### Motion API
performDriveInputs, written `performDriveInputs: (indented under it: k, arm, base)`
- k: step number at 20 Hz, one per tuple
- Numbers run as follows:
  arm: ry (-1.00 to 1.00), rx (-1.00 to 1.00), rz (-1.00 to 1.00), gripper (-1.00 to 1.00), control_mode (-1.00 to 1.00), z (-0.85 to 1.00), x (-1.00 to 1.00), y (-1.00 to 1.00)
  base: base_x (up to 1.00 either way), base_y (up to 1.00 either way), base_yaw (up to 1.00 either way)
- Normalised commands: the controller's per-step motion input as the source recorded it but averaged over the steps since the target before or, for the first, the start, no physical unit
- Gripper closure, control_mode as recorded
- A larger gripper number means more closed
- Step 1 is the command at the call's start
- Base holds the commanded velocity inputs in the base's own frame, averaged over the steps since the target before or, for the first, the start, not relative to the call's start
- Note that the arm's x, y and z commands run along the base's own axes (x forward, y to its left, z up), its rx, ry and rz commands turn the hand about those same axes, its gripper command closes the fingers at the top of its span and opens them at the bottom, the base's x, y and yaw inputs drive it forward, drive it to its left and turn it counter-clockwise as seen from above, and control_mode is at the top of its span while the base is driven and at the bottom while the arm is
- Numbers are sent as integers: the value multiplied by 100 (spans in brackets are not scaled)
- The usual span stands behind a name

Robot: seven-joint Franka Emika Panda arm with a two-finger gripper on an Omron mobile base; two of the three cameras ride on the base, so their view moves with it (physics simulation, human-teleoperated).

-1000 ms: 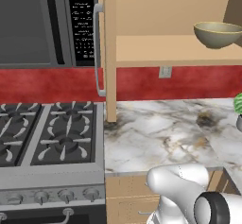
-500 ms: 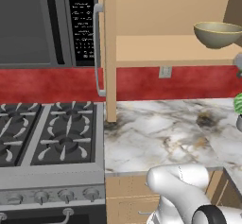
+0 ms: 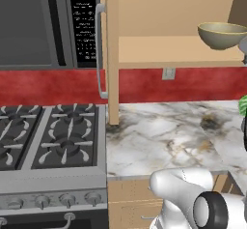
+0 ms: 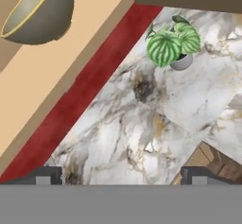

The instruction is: Move the bowls from the cabinet to the plates on the dining table.

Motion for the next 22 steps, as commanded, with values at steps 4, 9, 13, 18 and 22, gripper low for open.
performDriveInputs:
  k: [4,9,13,18,22]
  arm:
    - [-3,12,-6,-100,-100,3,0,-15]
    - [-9,2,-9,-100,-100,-17,12,-8]
    - [-9,0,-10,-100,-100,-1,30,-2]
    - [-8,0,-11,-100,-100,0,47,-4]
    - [-1,5,-10,-100,-100,7,45,-13]
  base:
    - [0,0,0]
    - [0,0,0]
    - [0,0,0]
    - [0,0,0]
    - [0,0,0]
